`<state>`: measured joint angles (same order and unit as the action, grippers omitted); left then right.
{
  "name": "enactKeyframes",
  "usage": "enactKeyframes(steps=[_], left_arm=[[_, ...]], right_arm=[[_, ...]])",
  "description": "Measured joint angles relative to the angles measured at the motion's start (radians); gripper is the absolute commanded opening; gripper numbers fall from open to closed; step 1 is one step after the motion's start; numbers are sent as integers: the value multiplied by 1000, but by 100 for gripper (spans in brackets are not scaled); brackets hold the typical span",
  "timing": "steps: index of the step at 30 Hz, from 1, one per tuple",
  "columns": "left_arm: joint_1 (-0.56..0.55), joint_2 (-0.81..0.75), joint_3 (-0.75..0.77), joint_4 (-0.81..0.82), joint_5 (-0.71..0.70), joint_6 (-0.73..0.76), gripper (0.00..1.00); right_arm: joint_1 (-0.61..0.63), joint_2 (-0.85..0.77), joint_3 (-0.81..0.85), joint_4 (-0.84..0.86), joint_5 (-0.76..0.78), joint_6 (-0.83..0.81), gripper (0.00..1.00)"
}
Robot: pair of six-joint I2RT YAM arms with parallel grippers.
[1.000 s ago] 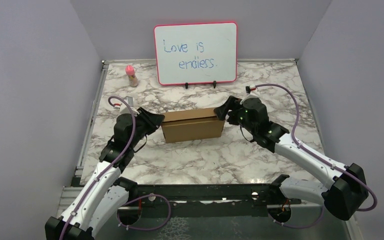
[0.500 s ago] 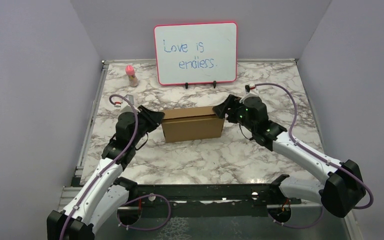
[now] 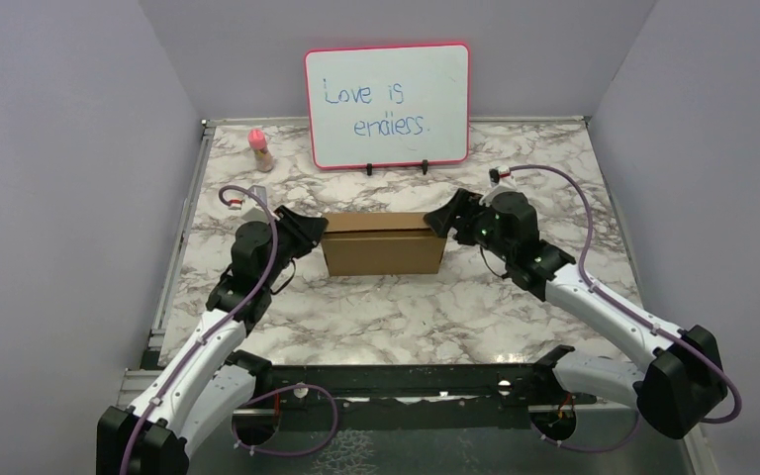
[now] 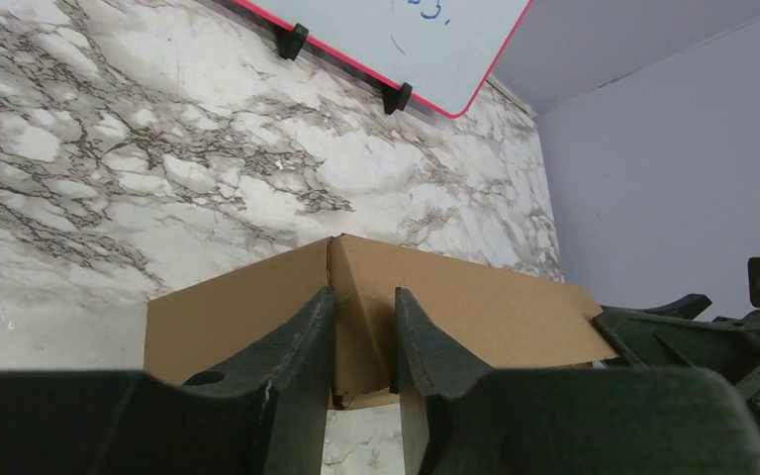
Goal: Fold the paper box
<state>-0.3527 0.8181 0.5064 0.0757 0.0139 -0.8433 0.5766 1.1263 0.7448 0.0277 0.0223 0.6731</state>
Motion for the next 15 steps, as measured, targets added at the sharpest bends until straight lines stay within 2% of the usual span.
enactKeyframes(steps=[9, 15], left_arm=[[13, -64, 2, -49, 50, 10, 52], [37, -57, 14, -125, 93, 10, 54]], right_arm=[[-38, -25, 0, -35, -90, -31, 81], [-68, -33, 0, -53, -146, -40, 82]])
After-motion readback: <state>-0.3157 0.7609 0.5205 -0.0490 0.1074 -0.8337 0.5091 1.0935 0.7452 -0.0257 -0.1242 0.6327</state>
